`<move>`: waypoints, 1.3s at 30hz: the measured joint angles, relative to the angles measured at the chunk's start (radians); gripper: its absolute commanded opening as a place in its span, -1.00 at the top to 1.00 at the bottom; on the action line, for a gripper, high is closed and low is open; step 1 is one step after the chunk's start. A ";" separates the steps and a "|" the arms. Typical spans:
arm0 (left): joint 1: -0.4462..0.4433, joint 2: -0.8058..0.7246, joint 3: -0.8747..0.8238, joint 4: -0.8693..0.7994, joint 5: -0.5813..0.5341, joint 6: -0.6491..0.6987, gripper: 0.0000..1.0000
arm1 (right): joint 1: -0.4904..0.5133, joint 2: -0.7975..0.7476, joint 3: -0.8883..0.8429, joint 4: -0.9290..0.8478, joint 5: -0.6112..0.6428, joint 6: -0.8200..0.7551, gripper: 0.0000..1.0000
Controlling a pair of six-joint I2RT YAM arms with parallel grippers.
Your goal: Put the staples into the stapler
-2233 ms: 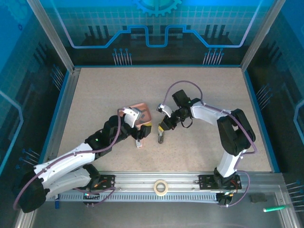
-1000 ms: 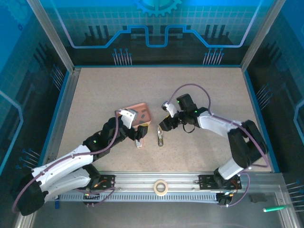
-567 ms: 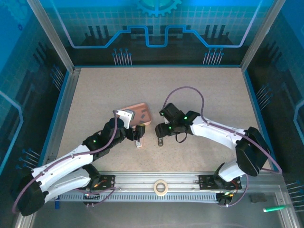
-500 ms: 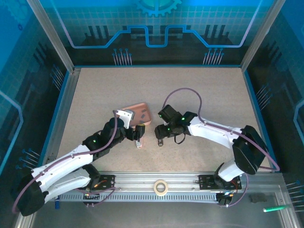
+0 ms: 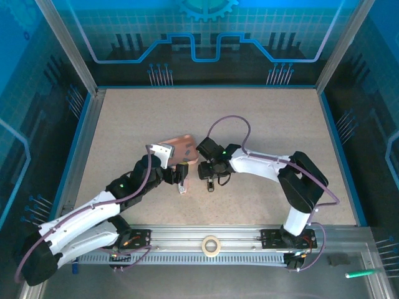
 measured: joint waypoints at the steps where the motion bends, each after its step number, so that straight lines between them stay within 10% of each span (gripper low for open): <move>1: 0.000 -0.002 0.000 -0.002 -0.002 0.000 -0.74 | 0.000 0.006 0.001 0.002 0.006 0.002 0.08; 10: 0.005 -0.005 0.000 -0.018 -0.010 0.000 -0.75 | 0.000 0.025 0.003 0.011 0.043 0.018 0.56; 39: 0.005 0.041 0.001 -0.048 -0.012 -0.060 -0.75 | -0.309 0.091 0.097 -0.062 0.055 -0.122 0.41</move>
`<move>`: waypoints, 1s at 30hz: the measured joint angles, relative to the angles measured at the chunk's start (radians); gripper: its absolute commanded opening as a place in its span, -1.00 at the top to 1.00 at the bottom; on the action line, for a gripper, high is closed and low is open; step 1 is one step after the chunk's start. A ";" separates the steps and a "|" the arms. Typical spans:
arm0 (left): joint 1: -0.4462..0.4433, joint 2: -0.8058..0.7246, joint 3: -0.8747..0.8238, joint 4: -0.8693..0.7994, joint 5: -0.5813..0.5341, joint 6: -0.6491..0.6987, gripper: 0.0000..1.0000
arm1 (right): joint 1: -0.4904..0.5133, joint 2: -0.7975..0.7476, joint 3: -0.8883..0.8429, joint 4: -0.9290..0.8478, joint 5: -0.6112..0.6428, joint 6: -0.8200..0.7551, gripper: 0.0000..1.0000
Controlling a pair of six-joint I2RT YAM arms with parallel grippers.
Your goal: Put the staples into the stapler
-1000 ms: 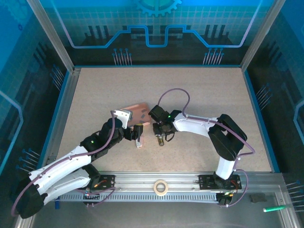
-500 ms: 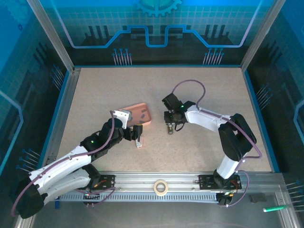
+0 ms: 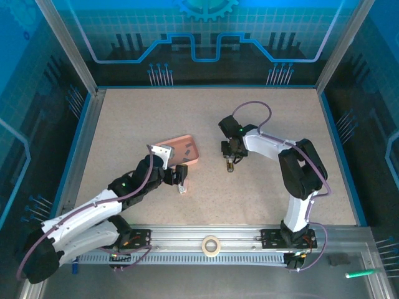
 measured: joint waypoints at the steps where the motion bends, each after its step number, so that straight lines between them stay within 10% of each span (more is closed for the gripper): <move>1: 0.000 0.005 0.002 0.000 0.000 -0.001 -0.75 | 0.000 0.002 0.002 0.001 0.000 0.001 0.36; 8: 0.000 0.014 0.018 -0.004 0.000 -0.020 -0.75 | 0.002 -0.008 0.004 -0.016 0.003 0.002 -0.15; 14: 0.000 0.011 0.019 -0.020 0.000 -0.075 -0.82 | 0.045 -0.166 0.004 -0.069 0.048 0.006 -0.20; 22: 0.038 -0.019 0.019 -0.099 0.003 -0.180 -0.91 | 0.255 -0.341 0.003 -0.084 0.069 0.097 -0.21; 30: 0.155 -0.060 0.019 -0.197 0.000 -0.322 -0.98 | 0.487 -0.112 0.060 -0.056 -0.024 0.238 -0.37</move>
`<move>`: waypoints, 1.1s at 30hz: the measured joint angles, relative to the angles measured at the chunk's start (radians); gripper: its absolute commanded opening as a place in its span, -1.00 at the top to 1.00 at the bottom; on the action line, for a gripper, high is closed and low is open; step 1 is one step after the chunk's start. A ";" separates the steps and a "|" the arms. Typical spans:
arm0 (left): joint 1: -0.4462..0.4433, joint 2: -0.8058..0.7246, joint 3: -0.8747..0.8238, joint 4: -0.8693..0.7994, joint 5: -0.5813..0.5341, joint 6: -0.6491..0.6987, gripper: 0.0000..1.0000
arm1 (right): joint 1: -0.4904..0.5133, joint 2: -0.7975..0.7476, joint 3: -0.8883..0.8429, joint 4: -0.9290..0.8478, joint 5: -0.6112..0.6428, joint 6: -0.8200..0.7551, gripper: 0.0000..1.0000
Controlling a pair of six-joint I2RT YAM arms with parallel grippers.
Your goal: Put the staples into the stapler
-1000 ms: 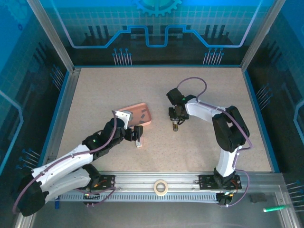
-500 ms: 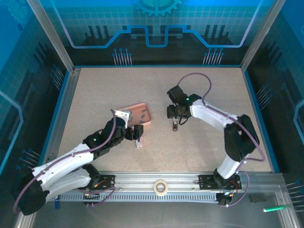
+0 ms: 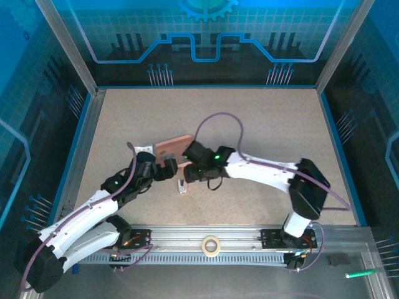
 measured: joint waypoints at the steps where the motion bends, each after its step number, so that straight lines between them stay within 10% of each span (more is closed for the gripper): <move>1: 0.018 -0.006 0.000 -0.009 0.000 -0.013 -0.98 | 0.013 0.035 0.016 0.001 -0.011 0.010 -0.38; 11: 0.173 -0.084 -0.010 -0.072 0.028 -0.133 -0.98 | 0.032 0.238 0.136 0.025 -0.112 0.043 -0.37; 33: 0.180 -0.084 -0.028 -0.079 0.042 -0.141 -0.98 | 0.022 0.350 0.201 -0.021 -0.123 0.028 0.10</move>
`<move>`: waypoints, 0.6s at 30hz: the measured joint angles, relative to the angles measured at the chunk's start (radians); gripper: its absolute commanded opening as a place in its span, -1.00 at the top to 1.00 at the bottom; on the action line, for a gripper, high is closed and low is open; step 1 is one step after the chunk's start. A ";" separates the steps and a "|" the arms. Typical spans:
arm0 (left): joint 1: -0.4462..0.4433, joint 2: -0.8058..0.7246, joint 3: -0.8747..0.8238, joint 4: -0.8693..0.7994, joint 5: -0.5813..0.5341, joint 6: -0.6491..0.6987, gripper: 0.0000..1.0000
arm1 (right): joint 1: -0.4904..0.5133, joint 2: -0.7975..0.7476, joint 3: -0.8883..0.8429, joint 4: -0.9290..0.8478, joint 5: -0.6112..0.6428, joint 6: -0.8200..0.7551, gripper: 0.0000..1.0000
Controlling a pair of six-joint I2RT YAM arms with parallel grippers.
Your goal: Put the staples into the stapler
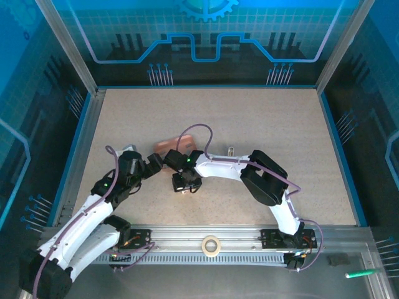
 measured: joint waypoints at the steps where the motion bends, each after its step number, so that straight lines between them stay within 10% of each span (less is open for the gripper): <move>1: 0.001 0.000 -0.001 0.000 0.001 0.000 -0.98 | -0.001 0.000 0.000 -0.002 0.000 -0.002 0.14; 18: 0.003 0.055 -0.001 0.072 0.188 0.069 -0.77 | -0.010 -0.247 -0.288 0.209 0.099 -0.092 0.31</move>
